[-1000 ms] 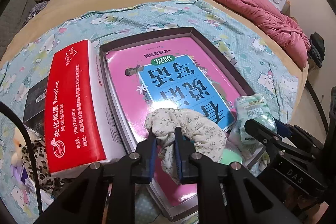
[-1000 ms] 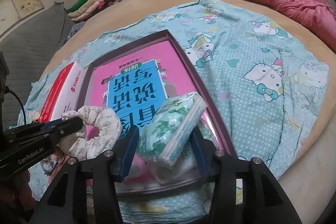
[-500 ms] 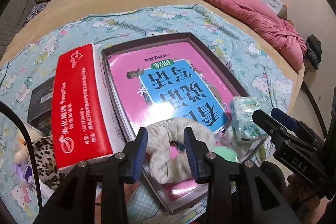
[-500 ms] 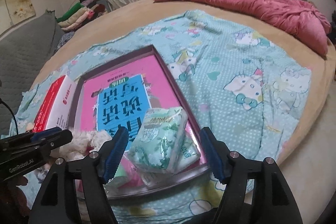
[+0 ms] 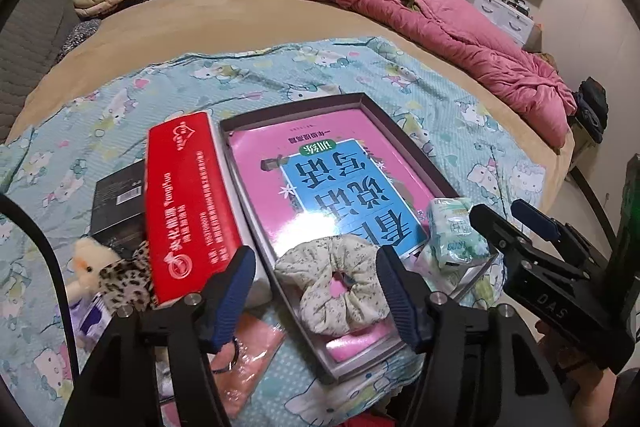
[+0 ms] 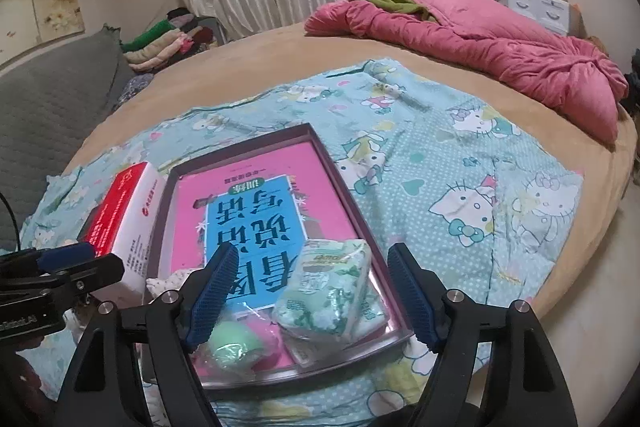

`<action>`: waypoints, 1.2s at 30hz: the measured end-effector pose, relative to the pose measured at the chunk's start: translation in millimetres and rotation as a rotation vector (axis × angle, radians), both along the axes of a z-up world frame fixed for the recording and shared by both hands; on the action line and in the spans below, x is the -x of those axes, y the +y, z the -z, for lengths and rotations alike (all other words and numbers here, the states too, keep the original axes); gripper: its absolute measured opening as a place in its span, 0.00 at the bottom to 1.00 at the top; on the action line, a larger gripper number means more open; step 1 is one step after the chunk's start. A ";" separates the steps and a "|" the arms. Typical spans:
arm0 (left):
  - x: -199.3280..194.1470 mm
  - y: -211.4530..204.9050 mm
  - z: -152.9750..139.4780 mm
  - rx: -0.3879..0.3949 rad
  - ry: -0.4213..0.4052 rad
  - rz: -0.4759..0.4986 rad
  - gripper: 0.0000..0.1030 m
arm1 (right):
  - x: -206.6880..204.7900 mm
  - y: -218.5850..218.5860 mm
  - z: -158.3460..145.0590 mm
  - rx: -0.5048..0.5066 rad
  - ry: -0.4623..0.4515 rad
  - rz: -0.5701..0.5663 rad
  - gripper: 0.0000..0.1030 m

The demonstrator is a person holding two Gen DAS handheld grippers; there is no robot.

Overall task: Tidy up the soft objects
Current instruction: 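Withdraw both open grippers from the tray toward the pile, then grasp the white-and-purple snack bag with the left gripper while the right grasps the pink pouch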

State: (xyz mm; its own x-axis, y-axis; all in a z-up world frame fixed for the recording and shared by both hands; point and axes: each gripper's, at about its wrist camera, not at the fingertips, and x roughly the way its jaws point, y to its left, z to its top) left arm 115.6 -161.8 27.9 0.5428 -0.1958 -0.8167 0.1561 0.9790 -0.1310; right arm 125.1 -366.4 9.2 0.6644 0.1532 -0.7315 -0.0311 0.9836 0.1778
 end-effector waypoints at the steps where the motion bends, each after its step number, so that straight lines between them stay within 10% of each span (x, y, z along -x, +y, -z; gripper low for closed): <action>1: 2.6 1.7 -1.9 0.000 -0.004 -0.003 0.62 | 0.2 1.3 -0.9 0.003 -0.001 -0.002 0.76; 36: 60.2 95.5 -39.7 -0.037 -0.058 -0.168 0.73 | 34.1 88.9 -70.0 0.001 -0.142 -0.244 0.81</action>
State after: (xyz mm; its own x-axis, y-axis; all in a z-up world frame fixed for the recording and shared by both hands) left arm 55.5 -66.2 67.6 0.6114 -0.0684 -0.7883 -0.0040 0.9960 -0.0895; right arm 91.0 -277.5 79.3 0.7039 0.3207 -0.6337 -0.2913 0.9441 0.1542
